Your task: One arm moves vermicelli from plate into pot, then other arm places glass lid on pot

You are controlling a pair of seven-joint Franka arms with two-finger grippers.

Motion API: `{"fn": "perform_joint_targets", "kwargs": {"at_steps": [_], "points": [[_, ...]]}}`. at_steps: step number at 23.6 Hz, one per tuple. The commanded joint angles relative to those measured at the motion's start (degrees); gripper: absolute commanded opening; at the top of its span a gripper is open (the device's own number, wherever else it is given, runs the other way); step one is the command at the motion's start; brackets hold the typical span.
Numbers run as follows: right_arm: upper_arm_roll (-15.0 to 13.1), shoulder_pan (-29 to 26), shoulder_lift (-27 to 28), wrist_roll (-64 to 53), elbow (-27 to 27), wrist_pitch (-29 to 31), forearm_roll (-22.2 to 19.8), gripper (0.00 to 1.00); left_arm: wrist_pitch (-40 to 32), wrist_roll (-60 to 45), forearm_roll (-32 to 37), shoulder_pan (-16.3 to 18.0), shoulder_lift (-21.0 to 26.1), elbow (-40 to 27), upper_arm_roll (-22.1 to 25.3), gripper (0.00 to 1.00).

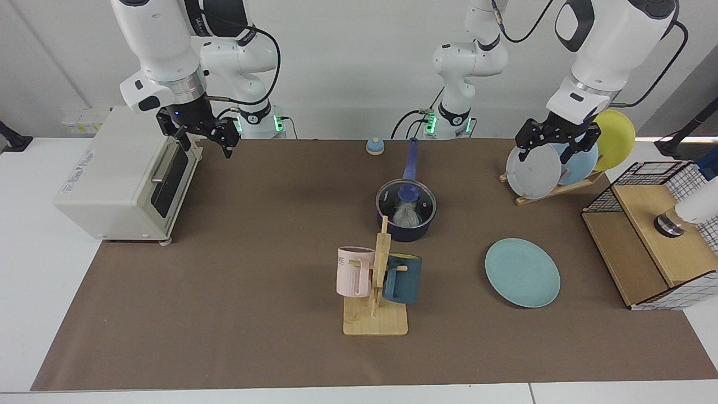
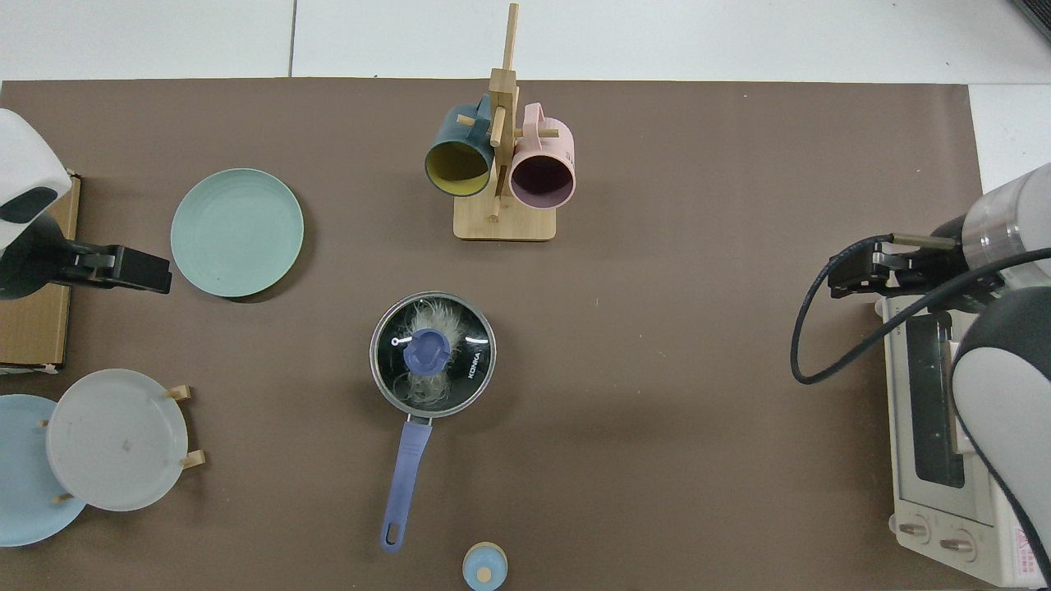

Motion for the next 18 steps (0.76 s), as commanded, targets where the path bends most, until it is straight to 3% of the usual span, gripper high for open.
{"fn": "perform_joint_targets", "kwargs": {"at_steps": [1,18], "points": [[0.89,-2.25,-1.94,-4.24,-3.08,1.71,0.96,0.99,-0.82,1.09,-1.25,-0.27,-0.91,-0.96,0.2,1.0],[0.89,-2.34,-2.21,-4.42,-4.05,2.67,1.57,0.99,-2.5,0.91,-1.08,-0.36,-0.91,-0.52,0.29,1.0]]}}
